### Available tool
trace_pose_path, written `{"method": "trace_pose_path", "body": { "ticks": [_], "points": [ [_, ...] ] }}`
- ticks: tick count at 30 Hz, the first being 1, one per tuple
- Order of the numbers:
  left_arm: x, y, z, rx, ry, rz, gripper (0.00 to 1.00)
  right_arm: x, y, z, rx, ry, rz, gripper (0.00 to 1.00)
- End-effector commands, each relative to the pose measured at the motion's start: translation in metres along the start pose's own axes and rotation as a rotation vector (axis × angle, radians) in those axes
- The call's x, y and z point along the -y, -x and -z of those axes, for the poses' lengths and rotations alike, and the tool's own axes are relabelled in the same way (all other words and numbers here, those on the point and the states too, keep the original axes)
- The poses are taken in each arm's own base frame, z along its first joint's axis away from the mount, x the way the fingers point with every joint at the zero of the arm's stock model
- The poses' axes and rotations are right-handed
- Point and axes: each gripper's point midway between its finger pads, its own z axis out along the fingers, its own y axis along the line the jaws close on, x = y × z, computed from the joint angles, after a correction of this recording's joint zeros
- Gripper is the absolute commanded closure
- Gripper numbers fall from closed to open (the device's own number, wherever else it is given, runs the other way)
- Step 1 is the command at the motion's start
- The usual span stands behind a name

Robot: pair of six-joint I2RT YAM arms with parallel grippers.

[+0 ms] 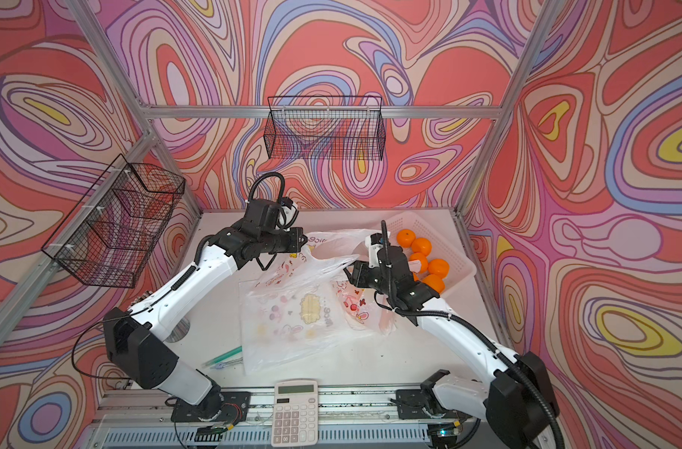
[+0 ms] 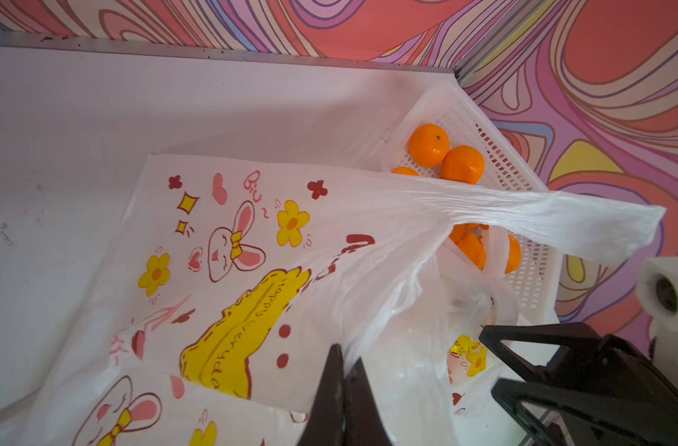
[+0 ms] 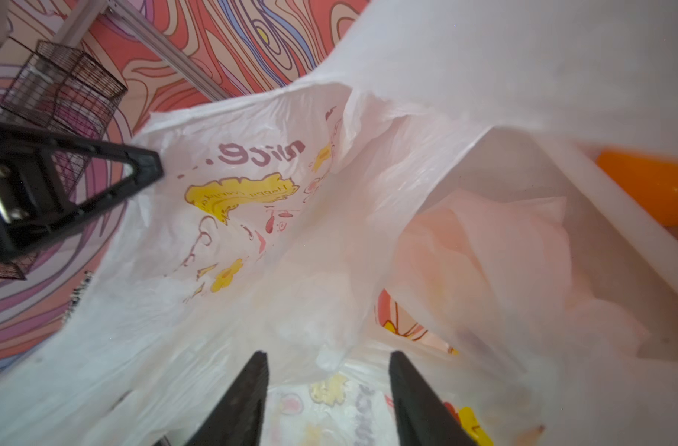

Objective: Place the oranges into plastic bags & tie knots
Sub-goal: Open the plastic bag from the plastic bag, then pick up the orange from the basket.

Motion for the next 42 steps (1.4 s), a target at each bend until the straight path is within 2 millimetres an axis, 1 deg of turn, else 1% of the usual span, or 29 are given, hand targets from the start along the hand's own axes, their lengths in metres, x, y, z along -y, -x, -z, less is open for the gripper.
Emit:
{"method": "trace_pose_path", "body": {
  "ticks": [1,3,6,7,9,10,13,15,17,19,22,23,25,26,31,33,35,38,42],
  "points": [
    [-0.003,0.006,0.002,0.018,-0.012,0.111,1.0,-0.012,0.015,0.023,0.017,-0.018,0.06,0.31],
    [-0.008,0.009,0.006,0.03,-0.007,0.149,1.0,-0.01,0.023,0.038,0.035,-0.059,0.091,0.21],
    [-0.016,0.014,0.01,0.048,0.013,0.194,1.0,-0.006,0.036,0.063,0.071,-0.131,0.139,0.11],
    [-0.019,0.014,0.01,0.052,0.022,0.207,1.0,-0.002,0.04,0.07,0.082,-0.158,0.149,0.08],
    [-0.025,0.016,0.013,0.066,0.046,0.238,1.0,0.011,0.053,0.089,0.115,-0.239,0.161,0.03],
    [-0.028,0.017,0.015,0.072,0.055,0.25,1.0,0.018,0.058,0.096,0.129,-0.272,0.163,0.02],
    [-0.035,0.019,0.018,0.089,0.067,0.301,1.0,0.05,0.075,0.115,0.156,-0.358,0.131,0.02],
    [-0.039,0.019,0.021,0.101,0.056,0.339,1.0,0.077,0.084,0.121,0.161,-0.395,0.091,0.02],
    [-0.041,0.021,0.023,0.111,0.037,0.363,1.0,0.103,0.091,0.122,0.163,-0.428,0.053,0.02],
    [-0.04,0.021,0.026,0.116,0.019,0.371,1.0,0.132,0.095,0.118,0.159,-0.46,0.012,0.02],
    [-0.037,0.022,0.029,0.118,0.002,0.368,1.0,0.186,0.097,0.106,0.15,-0.505,-0.083,0.02],
    [-0.035,0.022,0.029,0.117,-0.009,0.365,1.0,0.204,0.097,0.099,0.14,-0.531,-0.107,0.02],
    [-0.033,0.022,0.029,0.112,-0.024,0.362,1.0,0.234,0.099,0.084,0.119,-0.585,-0.137,0.02],
    [-0.032,0.021,0.029,0.11,-0.029,0.359,1.0,0.245,0.102,0.078,0.118,-0.605,-0.147,0.02],
    [-0.027,0.02,0.028,0.105,-0.06,0.363,1.0,0.29,0.108,0.036,0.136,-0.616,-0.254,0.02],
    [-0.026,0.02,0.028,0.104,-0.071,0.364,1.0,0.306,0.106,0.024,0.139,-0.636,-0.299,0.02],
    [-0.024,0.02,0.028,0.104,-0.079,0.366,1.0,0.324,0.103,0.016,0.154,-0.67,-0.342,0.02],
    [-0.022,0.019,0.028,0.097,-0.09,0.363,1.0,0.348,0.091,0.0,0.151,-0.704,-0.389,0.02],
    [-0.022,0.018,0.03,0.096,-0.093,0.36,1.0,0.365,0.087,-0.021,0.132,-0.69,-0.418,0.05]
  ]
}}
